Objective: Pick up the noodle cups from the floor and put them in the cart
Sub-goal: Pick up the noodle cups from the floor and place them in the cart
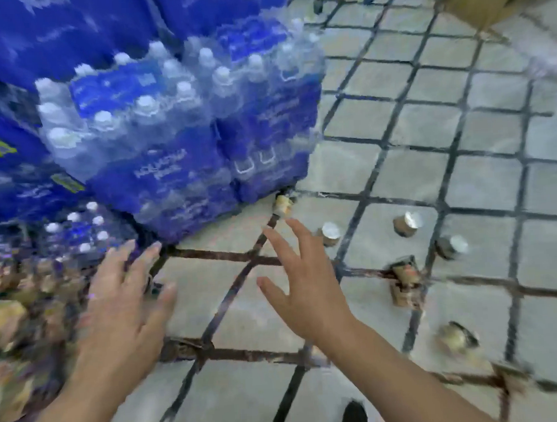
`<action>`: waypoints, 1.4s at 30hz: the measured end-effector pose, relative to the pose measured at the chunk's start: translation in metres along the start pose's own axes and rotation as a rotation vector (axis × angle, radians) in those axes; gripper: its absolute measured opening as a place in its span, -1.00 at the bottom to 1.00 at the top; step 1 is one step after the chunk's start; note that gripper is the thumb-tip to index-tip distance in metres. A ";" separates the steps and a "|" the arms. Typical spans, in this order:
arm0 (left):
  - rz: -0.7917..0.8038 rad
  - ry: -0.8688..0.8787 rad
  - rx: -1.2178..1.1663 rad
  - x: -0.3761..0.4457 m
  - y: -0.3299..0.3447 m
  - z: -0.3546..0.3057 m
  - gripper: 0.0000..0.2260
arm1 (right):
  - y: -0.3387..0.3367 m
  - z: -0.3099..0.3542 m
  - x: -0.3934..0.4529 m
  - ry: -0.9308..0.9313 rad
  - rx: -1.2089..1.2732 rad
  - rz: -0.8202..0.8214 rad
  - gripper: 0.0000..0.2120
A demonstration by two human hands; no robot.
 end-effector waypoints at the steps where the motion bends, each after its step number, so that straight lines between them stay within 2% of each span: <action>1: 0.020 0.051 -0.030 0.007 0.029 -0.067 -0.36 | -0.022 -0.037 -0.012 0.023 -0.019 -0.004 -0.32; 2: 0.108 0.065 0.005 0.012 0.068 -0.119 -0.36 | -0.043 -0.073 -0.024 0.048 -0.038 0.002 -0.32; 5: 0.240 0.151 0.068 0.021 0.170 -0.234 -0.38 | -0.097 -0.172 -0.058 0.136 -0.073 -0.003 -0.32; 8: 0.337 0.222 0.088 0.020 0.249 -0.321 -0.42 | -0.136 -0.266 -0.095 0.275 -0.108 -0.036 -0.30; 11: 0.464 0.296 0.085 0.017 0.330 -0.381 -0.43 | -0.149 -0.357 -0.133 0.424 -0.087 -0.050 -0.30; 13: 0.540 0.310 0.058 0.018 0.372 -0.396 -0.37 | -0.146 -0.401 -0.157 0.500 -0.082 -0.035 -0.29; 19: 0.839 0.169 0.097 0.024 0.530 -0.423 -0.31 | -0.117 -0.569 -0.245 0.857 -0.124 0.131 -0.30; 21: 0.884 0.137 0.114 0.038 0.585 -0.425 -0.29 | -0.096 -0.624 -0.274 0.967 -0.141 0.212 -0.28; 24: 0.944 0.092 0.158 0.055 0.664 -0.427 -0.36 | -0.050 -0.699 -0.316 1.131 -0.085 0.288 -0.26; 26: 0.950 0.063 0.155 0.066 0.720 -0.428 -0.36 | -0.016 -0.746 -0.341 1.263 0.013 0.280 -0.25; 29: 0.979 0.056 0.158 0.066 0.807 -0.429 -0.37 | 0.034 -0.813 -0.366 1.474 0.215 0.143 -0.21; 32: 1.012 0.012 0.161 0.057 0.894 -0.429 -0.37 | 0.082 -0.880 -0.379 1.554 0.265 0.143 -0.12; 36: 1.077 0.008 0.179 0.047 0.990 -0.420 -0.24 | 0.135 -0.942 -0.399 1.624 0.335 0.117 0.02; 39: 1.066 -0.055 0.114 0.047 1.032 -0.413 -0.35 | 0.165 -0.962 -0.408 1.643 0.421 0.088 -0.03; 42: 1.054 -0.146 0.026 0.050 1.046 -0.406 -0.47 | 0.179 -0.964 -0.413 1.628 0.408 0.064 -0.10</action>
Point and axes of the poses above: each hand's wrist, its own x-axis towards the middle knuckle, its own y-axis out of the palm, z = x × y, the point moved 10 cm from there along x, towards the middle knuckle, and after that the axes turned 6 degrees about -y, right-handed, at the moved point
